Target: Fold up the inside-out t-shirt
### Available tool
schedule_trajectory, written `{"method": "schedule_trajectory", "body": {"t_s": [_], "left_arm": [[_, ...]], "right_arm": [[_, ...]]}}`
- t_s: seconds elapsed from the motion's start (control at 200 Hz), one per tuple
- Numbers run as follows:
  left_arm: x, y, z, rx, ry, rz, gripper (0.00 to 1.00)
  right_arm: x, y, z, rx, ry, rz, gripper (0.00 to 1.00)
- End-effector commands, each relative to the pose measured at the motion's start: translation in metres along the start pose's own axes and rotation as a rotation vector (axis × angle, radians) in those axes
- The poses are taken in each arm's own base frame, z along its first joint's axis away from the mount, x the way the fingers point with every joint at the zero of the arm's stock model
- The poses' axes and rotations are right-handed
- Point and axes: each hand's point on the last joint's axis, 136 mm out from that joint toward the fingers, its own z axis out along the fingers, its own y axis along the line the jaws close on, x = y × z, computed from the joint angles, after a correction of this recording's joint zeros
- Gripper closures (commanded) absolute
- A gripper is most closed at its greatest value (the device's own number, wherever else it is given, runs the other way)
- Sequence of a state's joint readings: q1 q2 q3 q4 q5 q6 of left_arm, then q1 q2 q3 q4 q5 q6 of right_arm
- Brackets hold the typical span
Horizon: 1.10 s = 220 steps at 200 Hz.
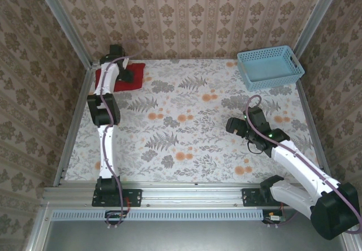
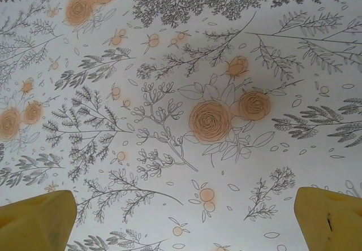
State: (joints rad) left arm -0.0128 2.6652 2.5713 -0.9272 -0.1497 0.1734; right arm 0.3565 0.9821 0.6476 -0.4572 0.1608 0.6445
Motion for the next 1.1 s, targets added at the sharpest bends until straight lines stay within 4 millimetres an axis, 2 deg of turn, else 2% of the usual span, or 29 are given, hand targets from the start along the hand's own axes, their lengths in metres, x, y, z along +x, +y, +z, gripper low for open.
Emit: {"method": "schedule_trajectory", "body": {"t_s": [0.0,0.155,0.19,0.295,0.43,0.5,0.56,0.765,0.88,0.975,1.095], "left_arm": [[-0.004,0.016,-0.042,-0.053,-0.019,-0.024,0.16],[-0.014,0.009,-0.105,-0.049,-0.132,-0.113,0.11],[-0.013,0.005,-0.118,-0.050,-0.153,-0.120,0.06],[-0.006,-0.004,-0.164,-0.038,-0.219,-0.168,0.00],[0.021,-0.013,-0.215,-0.013,-0.345,-0.259,0.00],[0.044,-0.002,-0.241,-0.096,-0.421,-0.344,0.00],[0.068,0.004,-0.255,-0.148,-0.472,-0.423,0.00],[0.147,0.012,-0.271,-0.208,-0.623,-0.595,0.00],[0.178,0.021,-0.274,-0.266,-0.743,-0.648,0.00],[0.199,0.028,-0.264,-0.328,-0.796,-0.681,0.00],[0.205,0.015,-0.234,-0.343,-0.739,-0.530,0.00]], "right_arm": [[-0.021,-0.001,-0.015,0.022,-0.065,-0.030,0.00],[-0.045,-0.005,-0.030,0.051,-0.143,-0.059,0.00],[-0.050,-0.007,-0.033,0.059,-0.160,-0.060,0.00],[-0.068,-0.013,-0.044,0.102,-0.225,-0.062,0.00],[-0.089,-0.026,-0.050,0.177,-0.313,-0.039,0.00],[-0.098,-0.029,-0.051,0.195,-0.349,-0.028,0.00],[-0.105,-0.031,-0.053,0.207,-0.368,-0.016,0.00],[-0.122,-0.027,-0.054,0.190,-0.423,-0.017,0.00],[-0.125,-0.030,-0.050,0.213,-0.428,-0.037,0.00],[-0.127,-0.036,-0.045,0.250,-0.442,-0.052,0.00],[-0.129,-0.043,-0.037,0.285,-0.491,-0.092,0.00]]}}
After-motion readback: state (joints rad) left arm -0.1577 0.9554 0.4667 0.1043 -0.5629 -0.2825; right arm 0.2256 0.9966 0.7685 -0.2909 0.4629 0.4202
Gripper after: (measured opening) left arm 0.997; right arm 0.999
